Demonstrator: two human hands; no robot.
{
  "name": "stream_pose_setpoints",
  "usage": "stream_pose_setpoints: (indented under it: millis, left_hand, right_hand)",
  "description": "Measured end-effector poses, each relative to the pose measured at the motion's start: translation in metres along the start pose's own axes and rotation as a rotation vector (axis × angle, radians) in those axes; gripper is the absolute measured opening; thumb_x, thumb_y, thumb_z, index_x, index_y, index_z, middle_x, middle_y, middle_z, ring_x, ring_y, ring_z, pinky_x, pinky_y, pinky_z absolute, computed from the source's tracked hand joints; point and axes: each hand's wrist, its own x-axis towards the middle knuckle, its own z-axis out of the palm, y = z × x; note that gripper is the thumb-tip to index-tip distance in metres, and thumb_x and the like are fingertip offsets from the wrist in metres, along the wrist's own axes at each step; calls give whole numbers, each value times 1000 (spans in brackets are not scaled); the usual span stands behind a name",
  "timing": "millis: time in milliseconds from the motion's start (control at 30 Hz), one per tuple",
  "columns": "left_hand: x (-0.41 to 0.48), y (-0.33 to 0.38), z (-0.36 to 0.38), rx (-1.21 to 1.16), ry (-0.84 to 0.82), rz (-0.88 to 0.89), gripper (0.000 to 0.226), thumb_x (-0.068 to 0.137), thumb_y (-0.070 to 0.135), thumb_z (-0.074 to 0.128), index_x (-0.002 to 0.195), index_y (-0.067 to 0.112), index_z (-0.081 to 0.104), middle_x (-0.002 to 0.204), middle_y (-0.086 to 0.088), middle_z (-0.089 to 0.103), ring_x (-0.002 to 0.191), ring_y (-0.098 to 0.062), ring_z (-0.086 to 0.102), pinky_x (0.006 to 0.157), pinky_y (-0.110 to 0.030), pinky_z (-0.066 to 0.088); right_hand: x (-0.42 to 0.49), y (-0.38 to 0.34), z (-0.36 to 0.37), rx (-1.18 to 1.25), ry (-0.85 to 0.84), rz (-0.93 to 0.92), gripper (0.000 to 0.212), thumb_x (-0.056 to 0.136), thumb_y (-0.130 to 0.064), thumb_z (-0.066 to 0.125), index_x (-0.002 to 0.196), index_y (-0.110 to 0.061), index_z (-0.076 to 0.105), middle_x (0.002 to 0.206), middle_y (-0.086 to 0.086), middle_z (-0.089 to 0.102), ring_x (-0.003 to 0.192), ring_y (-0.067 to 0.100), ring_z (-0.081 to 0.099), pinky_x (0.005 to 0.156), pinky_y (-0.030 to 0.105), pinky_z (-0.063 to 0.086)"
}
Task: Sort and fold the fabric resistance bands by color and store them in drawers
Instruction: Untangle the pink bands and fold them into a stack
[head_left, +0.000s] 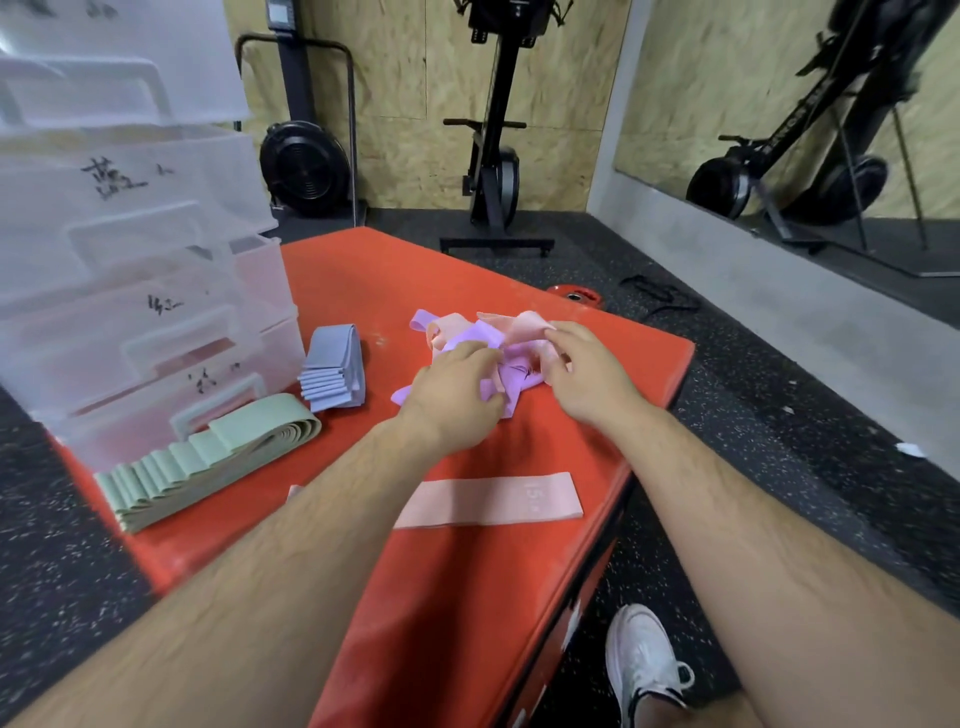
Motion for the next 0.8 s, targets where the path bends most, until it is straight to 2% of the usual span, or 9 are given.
stream_pose_setpoints:
  millis: [67,167,200,267,333,467,567,700,800]
  left_hand:
    - [-5,5,-9,-34,22,5,38,84,24,56,121,20,61,131,1,54,120,-25,51,88,-45,48]
    - [-15,9,-18,-68,79,14,48,89,20,59,137,19,53,146,5,46,134,-19,43,101,-41,43]
    - [-18,11,-21,-93,108,23,49,90,20,59,139,19,51,147,6,45,135,-17,41,104,-38,42]
    - [-25,14,-28,-153,153,27,50,92,23,60,141,20,49,147,6,46,137,-14,39,107,-30,37]
    - [-31,16,-35,-252,181,-1,56,91,27,63,143,24,44,145,6,46,135,-12,40,106,-28,35]
    - [-39,14,-47,-490,215,-86,69,85,43,72,144,34,37,135,9,52,123,-9,52,103,-36,45]
    - [-48,17,-58,-634,269,-97,69,83,43,76,141,34,40,128,12,53,114,-1,54,94,-27,48]
    - [-55,10,-65,-598,246,-91,76,77,37,82,140,33,41,136,8,49,127,-7,47,105,-24,41]
    - [-64,9,-71,-579,160,-148,75,76,24,83,138,29,42,122,15,53,109,2,56,81,-5,43]
  right_hand:
    - [-2,-7,-13,24,38,-9,41,100,-8,47,141,-3,53,152,6,44,140,19,40,109,10,19]
    - [-5,-24,-36,90,141,-71,41,99,-5,46,139,-5,56,152,5,45,140,14,39,107,2,18]
    - [-6,-31,-43,118,181,-99,40,98,-3,46,137,-6,58,149,4,48,138,13,41,107,3,22]
    - [-9,-46,-54,168,255,-158,37,97,-3,48,131,-7,64,143,3,54,133,12,47,110,18,37]
    - [-13,-62,-60,229,299,-215,34,96,-2,51,125,-7,68,135,1,60,127,12,53,107,30,43]
    - [-29,-94,-64,375,268,-236,28,94,-3,57,115,-11,74,123,-6,66,117,3,58,100,16,43]
    - [-38,-104,-57,409,196,-225,25,91,1,61,108,-11,75,112,-7,68,108,4,60,92,10,42]
    - [-42,-114,-43,386,83,-206,29,85,1,63,105,-17,73,109,-9,67,109,9,60,94,25,47]
    - [-42,-122,-35,382,55,-209,28,83,-1,64,103,-19,73,103,-11,66,97,-6,58,84,11,41]
